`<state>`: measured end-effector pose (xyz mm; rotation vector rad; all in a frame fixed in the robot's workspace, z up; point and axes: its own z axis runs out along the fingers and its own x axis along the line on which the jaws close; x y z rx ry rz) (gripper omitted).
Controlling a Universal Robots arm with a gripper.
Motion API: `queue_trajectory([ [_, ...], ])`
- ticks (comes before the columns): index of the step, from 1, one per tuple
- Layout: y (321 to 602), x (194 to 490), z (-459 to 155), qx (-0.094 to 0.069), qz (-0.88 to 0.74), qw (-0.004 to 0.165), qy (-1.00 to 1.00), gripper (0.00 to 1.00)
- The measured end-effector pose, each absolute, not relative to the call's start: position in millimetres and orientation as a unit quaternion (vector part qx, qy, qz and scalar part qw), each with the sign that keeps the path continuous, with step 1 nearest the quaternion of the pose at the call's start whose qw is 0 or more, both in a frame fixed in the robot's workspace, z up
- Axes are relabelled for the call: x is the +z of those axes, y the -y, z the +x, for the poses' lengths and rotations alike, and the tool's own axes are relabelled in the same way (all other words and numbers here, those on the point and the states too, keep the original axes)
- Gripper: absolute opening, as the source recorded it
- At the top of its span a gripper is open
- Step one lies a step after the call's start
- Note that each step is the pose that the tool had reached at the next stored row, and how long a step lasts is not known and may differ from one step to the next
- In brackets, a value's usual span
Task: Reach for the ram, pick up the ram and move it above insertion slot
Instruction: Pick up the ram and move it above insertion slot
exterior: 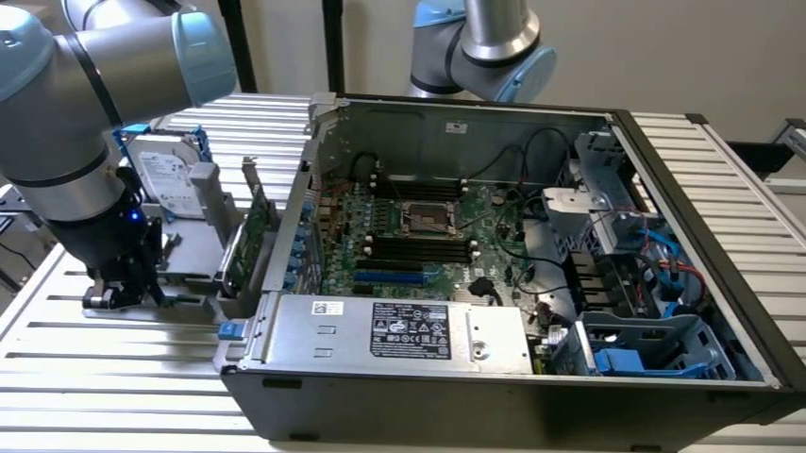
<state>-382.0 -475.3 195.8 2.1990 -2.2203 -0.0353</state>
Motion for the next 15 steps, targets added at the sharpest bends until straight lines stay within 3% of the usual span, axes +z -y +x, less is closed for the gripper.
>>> queue_trajectory([
  [15, 475.4, 204.8, -382.0, -0.012, 0.704, 0.008, 0.71, 0.14],
])
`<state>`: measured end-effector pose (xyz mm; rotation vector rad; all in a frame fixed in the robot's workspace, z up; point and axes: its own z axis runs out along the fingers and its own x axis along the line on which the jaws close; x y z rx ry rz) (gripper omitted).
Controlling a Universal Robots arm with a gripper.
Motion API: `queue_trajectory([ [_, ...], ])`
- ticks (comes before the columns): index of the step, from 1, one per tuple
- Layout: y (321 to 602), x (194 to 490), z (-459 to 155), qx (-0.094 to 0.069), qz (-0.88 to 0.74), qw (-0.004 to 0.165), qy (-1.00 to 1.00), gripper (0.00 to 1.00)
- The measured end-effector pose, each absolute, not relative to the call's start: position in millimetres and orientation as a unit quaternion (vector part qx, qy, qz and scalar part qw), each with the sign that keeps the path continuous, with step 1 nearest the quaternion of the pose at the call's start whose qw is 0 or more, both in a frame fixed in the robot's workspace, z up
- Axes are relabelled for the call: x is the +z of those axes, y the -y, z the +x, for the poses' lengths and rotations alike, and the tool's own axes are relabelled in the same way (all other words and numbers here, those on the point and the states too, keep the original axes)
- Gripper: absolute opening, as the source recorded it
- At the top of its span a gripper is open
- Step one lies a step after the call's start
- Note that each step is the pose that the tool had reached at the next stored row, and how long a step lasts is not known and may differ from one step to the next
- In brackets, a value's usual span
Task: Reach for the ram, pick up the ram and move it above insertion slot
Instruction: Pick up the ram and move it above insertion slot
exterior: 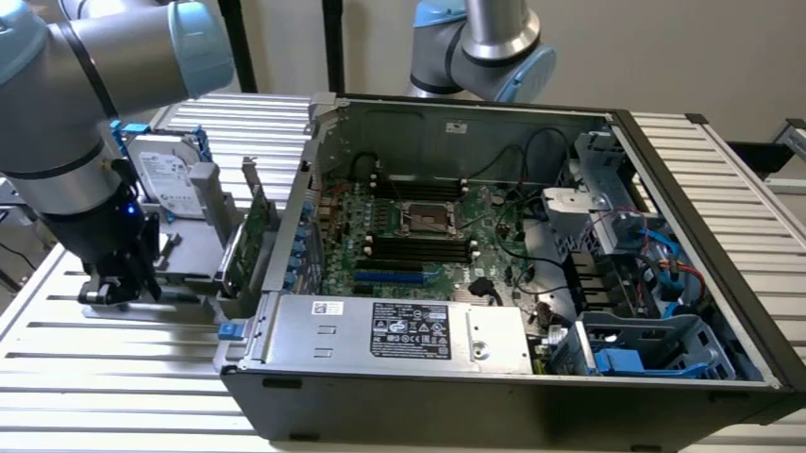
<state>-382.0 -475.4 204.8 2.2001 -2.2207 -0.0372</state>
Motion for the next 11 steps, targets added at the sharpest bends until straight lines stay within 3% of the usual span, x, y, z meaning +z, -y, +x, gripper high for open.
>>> queue_trajectory([
  [11, 475, 247, -381, -0.015, 0.704, 0.007, 0.71, 0.14],
])
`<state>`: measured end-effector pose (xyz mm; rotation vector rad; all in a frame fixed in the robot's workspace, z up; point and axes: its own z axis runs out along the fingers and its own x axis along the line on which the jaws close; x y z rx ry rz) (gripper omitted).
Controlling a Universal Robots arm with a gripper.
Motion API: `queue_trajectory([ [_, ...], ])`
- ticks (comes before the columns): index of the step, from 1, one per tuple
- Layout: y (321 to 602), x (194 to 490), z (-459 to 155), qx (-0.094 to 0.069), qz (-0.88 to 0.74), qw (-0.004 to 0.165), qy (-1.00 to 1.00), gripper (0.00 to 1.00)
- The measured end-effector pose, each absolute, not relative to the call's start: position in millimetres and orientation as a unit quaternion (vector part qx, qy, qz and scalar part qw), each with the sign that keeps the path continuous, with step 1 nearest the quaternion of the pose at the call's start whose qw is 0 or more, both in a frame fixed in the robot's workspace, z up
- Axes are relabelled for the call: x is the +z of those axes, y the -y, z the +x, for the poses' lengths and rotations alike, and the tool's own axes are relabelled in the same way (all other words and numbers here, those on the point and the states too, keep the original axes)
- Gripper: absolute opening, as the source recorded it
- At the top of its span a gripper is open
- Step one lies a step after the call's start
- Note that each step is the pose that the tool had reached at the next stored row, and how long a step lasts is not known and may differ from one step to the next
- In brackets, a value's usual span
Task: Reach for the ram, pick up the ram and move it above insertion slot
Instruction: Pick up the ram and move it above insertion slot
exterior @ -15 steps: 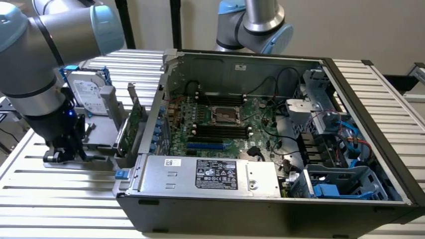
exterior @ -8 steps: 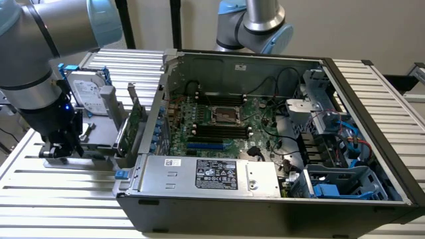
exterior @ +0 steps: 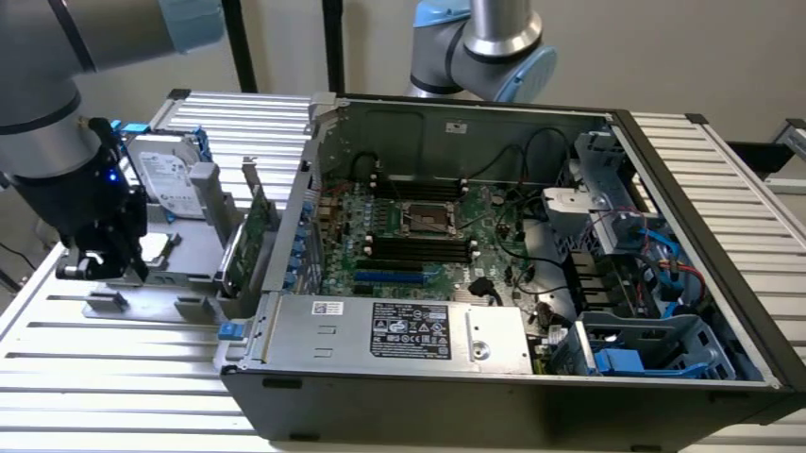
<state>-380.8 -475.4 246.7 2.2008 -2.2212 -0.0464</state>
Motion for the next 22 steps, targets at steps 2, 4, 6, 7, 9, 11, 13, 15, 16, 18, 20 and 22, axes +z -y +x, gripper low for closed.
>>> queue_trajectory([
  [2, 475, 256, -380, -0.015, 0.704, 0.007, 0.71, 0.14],
  [4, 475, 265, -377, -0.015, 0.704, 0.007, 0.71, 0.14],
  [6, 475, 274, -373, -0.016, 0.705, 0.007, 0.709, 0.14],
  [7, 475, 278, -371, -0.016, 0.706, 0.007, 0.708, 0.14],
  [9, 475, 287, -366, -0.016, 0.707, 0.007, 0.707, 0.14],
  [11, 475, 297, -362, -0.017, 0.709, 0.007, 0.705, 0.14],
  [13, 475, 306, -358, -0.017, 0.71, 0.008, 0.704, 0.14],
  [15, 475, 315, -353, -0.017, 0.712, 0.008, 0.702, 0.14],
  [16, 475, 319, -351, -0.018, 0.713, 0.008, 0.701, 0.14],
  [18, 475, 328, -347, -0.018, 0.714, 0.008, 0.7, 0.14],
  [20, 475, 338, -341, -0.019, 0.715, 0.009, 0.698, 0.14],
  [22, 475, 346, -334, -0.02, 0.716, 0.009, 0.697, 0.14],
])
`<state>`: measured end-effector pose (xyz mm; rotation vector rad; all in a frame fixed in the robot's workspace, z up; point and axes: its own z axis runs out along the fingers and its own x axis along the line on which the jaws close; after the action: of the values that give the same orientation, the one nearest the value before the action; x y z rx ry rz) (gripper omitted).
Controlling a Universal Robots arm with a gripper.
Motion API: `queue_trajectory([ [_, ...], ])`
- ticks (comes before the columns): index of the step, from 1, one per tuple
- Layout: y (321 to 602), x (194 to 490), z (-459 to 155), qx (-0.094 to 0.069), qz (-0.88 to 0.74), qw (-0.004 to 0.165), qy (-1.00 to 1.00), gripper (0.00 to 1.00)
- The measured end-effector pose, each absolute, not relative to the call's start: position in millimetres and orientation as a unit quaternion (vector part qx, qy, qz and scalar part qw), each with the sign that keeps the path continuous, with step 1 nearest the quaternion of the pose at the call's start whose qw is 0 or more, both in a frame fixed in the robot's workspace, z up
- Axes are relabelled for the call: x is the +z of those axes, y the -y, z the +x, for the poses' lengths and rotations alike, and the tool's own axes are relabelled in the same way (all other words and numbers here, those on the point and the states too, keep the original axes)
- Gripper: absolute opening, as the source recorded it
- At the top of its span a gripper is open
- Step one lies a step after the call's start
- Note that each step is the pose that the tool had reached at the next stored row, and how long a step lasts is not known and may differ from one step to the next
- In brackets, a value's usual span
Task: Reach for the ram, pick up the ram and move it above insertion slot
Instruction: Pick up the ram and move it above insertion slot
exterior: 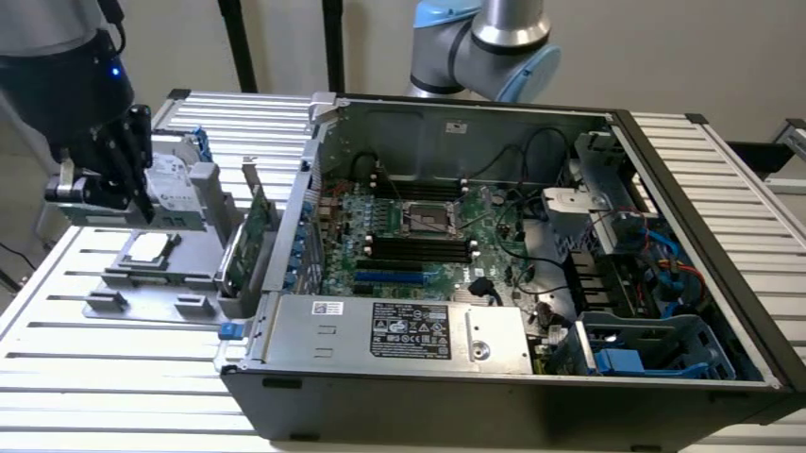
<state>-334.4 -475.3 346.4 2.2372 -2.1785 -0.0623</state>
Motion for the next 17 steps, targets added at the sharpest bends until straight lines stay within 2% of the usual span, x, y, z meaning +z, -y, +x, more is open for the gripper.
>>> queue_trajectory([
  [6, 475, 367, -312, -0.025, 0.718, 0.008, 0.696, 0.14],
  [17, 475, 379, -262, -0.042, 0.718, -0.01, 0.695, 0.14],
])
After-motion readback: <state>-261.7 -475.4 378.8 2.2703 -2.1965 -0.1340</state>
